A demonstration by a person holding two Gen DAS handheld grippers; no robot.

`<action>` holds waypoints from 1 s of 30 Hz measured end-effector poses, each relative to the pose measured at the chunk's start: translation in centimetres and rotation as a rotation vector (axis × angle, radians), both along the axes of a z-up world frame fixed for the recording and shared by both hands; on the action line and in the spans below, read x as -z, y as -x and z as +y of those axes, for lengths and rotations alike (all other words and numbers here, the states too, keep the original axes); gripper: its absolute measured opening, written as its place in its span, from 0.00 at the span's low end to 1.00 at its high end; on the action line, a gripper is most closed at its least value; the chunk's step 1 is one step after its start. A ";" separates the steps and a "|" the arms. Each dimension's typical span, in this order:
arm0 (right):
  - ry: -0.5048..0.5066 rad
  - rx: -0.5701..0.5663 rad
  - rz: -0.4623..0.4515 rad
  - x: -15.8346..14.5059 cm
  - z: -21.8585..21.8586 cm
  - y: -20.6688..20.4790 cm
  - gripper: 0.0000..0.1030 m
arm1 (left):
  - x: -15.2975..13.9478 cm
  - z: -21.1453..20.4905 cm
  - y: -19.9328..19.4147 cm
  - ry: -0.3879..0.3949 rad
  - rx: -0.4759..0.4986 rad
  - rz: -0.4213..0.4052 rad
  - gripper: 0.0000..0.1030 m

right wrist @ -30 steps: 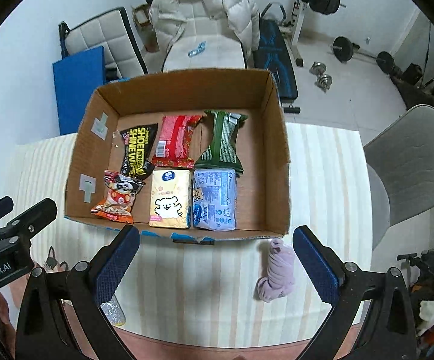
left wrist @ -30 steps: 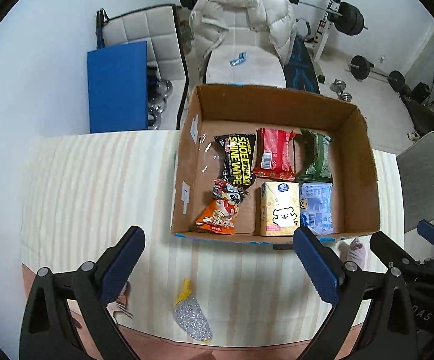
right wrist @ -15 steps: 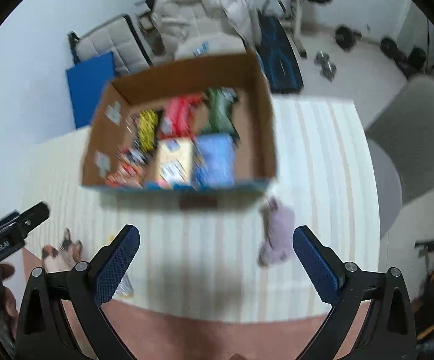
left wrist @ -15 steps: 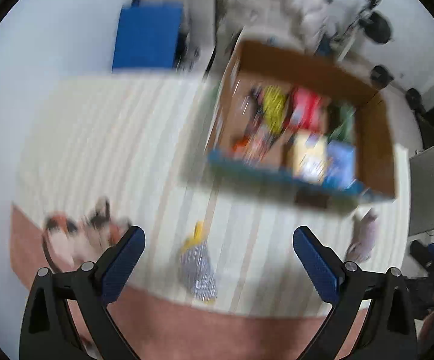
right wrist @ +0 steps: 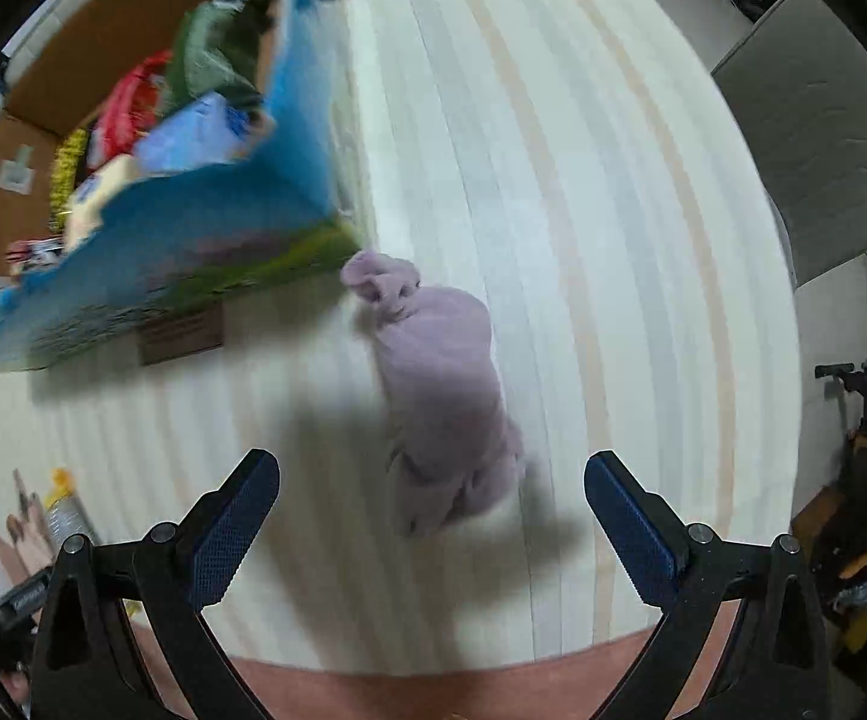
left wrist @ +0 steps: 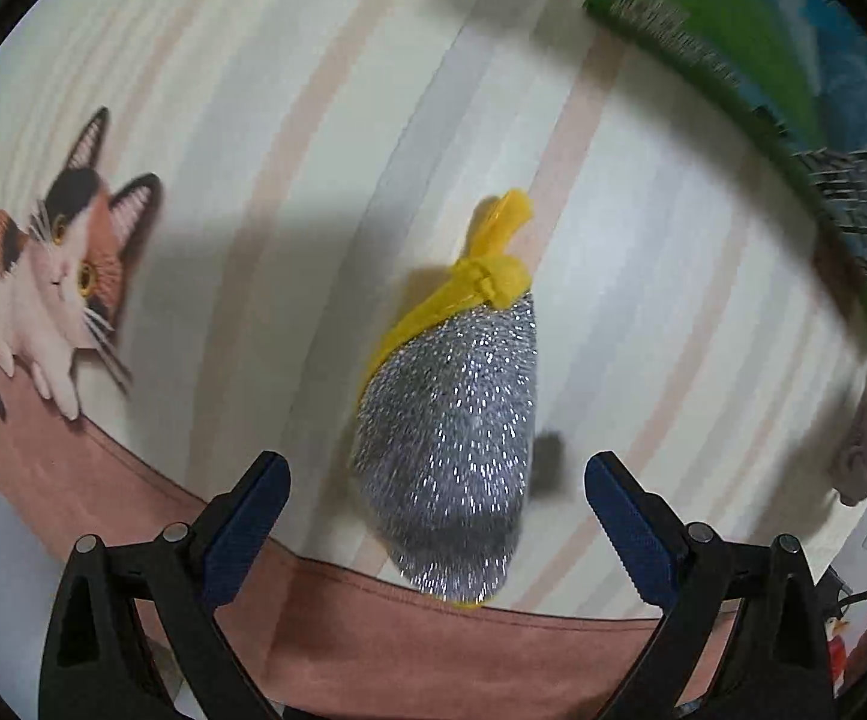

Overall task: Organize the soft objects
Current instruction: 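Grasp the silver scrubber with the left tool while the right tool grasps the lilac sock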

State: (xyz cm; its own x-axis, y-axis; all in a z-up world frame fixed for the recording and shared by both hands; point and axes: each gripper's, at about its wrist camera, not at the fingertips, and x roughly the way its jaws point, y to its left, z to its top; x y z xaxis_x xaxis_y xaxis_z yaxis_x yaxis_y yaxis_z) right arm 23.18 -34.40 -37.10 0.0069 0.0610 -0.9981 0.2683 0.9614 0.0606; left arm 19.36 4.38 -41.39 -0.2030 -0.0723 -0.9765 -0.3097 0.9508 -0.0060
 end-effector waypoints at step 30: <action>-0.176 -0.134 -0.048 -5.7 3.1 5.0 0.33 | -17.6 -11.7 -1.8 0.121 0.238 -0.343 0.48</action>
